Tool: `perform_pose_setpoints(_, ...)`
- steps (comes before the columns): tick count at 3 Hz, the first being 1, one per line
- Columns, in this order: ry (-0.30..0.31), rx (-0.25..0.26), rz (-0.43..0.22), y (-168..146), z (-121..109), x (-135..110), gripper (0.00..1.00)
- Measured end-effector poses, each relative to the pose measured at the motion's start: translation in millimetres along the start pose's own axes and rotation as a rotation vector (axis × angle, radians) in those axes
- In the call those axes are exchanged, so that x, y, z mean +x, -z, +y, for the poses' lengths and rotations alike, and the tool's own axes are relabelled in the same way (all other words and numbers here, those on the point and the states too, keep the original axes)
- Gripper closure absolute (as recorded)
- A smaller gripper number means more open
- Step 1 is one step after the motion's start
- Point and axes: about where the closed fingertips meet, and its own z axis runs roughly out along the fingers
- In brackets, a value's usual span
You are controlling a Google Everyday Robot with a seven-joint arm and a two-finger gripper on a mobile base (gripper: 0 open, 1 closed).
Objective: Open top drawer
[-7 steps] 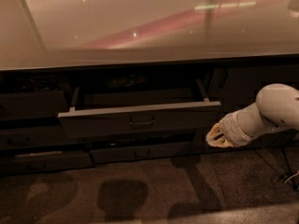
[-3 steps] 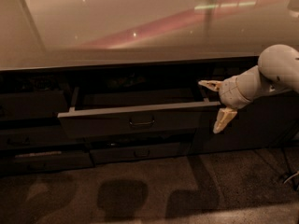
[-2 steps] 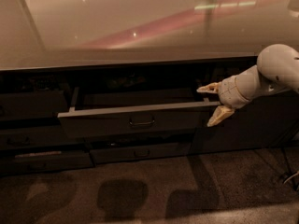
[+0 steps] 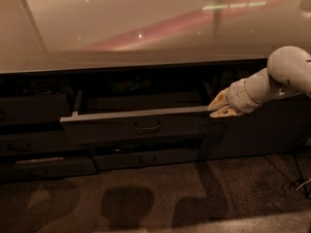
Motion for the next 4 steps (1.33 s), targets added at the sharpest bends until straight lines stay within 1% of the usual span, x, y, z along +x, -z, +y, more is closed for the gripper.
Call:
perform_pose_setpoints(1, 0.0, -0.002, 0.0, -1.0, 0.0, 0.0, 0.87)
perform_pose_setpoints(2, 0.038, -0.038, 0.023, -13.3, 5.4, -12.9, 1.0)
perform_pose_setpoints(3, 0.067, -0.102, 0.082, -34.0, -1.4, -25.0, 1.0)
perform_pose_setpoints(4, 0.101, -0.152, 0.132, -55.7, -15.3, -44.4, 1.0)
